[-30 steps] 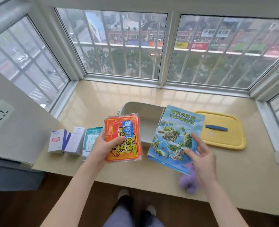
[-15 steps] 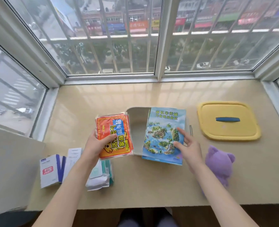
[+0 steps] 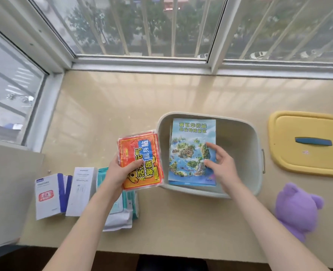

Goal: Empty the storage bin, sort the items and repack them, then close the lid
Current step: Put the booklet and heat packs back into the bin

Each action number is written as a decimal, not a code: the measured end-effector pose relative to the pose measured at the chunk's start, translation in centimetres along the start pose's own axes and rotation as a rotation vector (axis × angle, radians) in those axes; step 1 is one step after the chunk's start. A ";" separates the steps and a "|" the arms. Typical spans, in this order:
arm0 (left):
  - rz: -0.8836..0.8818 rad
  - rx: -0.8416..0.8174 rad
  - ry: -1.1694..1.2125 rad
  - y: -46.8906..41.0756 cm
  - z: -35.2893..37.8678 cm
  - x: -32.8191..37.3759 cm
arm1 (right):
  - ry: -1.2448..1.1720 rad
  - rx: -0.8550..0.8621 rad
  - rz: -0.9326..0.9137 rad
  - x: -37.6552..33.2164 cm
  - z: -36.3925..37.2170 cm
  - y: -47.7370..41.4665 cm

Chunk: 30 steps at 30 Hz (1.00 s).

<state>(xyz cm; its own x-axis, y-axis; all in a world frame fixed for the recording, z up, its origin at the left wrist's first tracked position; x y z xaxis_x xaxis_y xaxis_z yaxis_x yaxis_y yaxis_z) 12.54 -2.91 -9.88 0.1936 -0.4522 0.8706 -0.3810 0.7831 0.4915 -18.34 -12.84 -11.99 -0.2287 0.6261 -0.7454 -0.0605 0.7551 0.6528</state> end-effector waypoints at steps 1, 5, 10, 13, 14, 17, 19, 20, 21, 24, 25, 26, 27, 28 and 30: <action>-0.001 0.006 0.005 -0.2 -0.1 -0.5 | 0.008 -0.006 0.002 0.4 0.4 -0.8; -0.013 0.028 0.039 -0.5 0.0 -2.2 | 0.032 -0.006 0.038 2.3 1.6 -3.2; -0.030 0.051 0.060 -0.4 0.4 -4.0 | 0.066 0.052 0.099 3.9 1.7 -4.9; -0.036 0.051 0.076 -0.4 0.7 -4.5 | 0.081 0.075 0.147 5.0 1.3 -5.2; -0.035 0.049 0.075 -0.3 0.9 -4.5 | 0.089 0.088 0.166 5.4 1.0 -5.3; -0.028 0.054 0.073 0.3 1.2 -4.5 | 0.117 0.106 0.188 6.1 0.2 -5.8; -0.026 0.054 0.068 0.7 1.4 -4.5 | 0.141 0.098 0.197 6.3 0.1 -6.1; -0.025 0.055 0.068 0.9 1.5 -4.5 | 0.151 0.089 0.199 6.2 0.2 -6.2; -0.027 0.058 0.067 1.0 1.5 -4.5 | 0.179 0.078 0.186 6.1 0.5 -6.2; -0.029 0.067 0.064 1.1 1.5 -4.4 | 0.290 0.043 0.149 6.0 1.3 -6.7; -0.030 0.065 0.058 1.0 1.5 -4.4 | 0.312 0.028 0.148 6.2 1.5 -6.9; -0.031 0.063 0.051 1.0 1.5 -4.4 | 0.324 0.016 0.146 6.4 1.6 -7.1; -0.031 0.060 0.042 1.0 1.4 -4.4 | 0.343 0.013 0.139 6.5 1.5 -7.2; -0.032 0.058 0.035 1.0 1.4 -4.4 | 0.364 0.018 0.128 6.4 1.5 -7.2; -0.037 0.060 0.024 1.0 1.4 -4.3 | 0.441 0.045 0.105 6.1 1.5 -7.0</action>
<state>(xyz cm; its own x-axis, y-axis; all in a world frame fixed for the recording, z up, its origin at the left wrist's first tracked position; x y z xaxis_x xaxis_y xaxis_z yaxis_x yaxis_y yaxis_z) 10.08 -0.80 -13.22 0.2302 -0.4690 0.8527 -0.4265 0.7389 0.5216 -17.90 -14.02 -21.35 -0.6242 0.5644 -0.5402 0.0256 0.7058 0.7079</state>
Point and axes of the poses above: each hand's wrist, its own y-axis away from the middle knuckle, its own z-axis out of the palm, x = y × z, the point moved 8 cm from there along -y, towards the middle knuckle, and after that the axes turned 15 degrees about z, right-handed, at the moved point
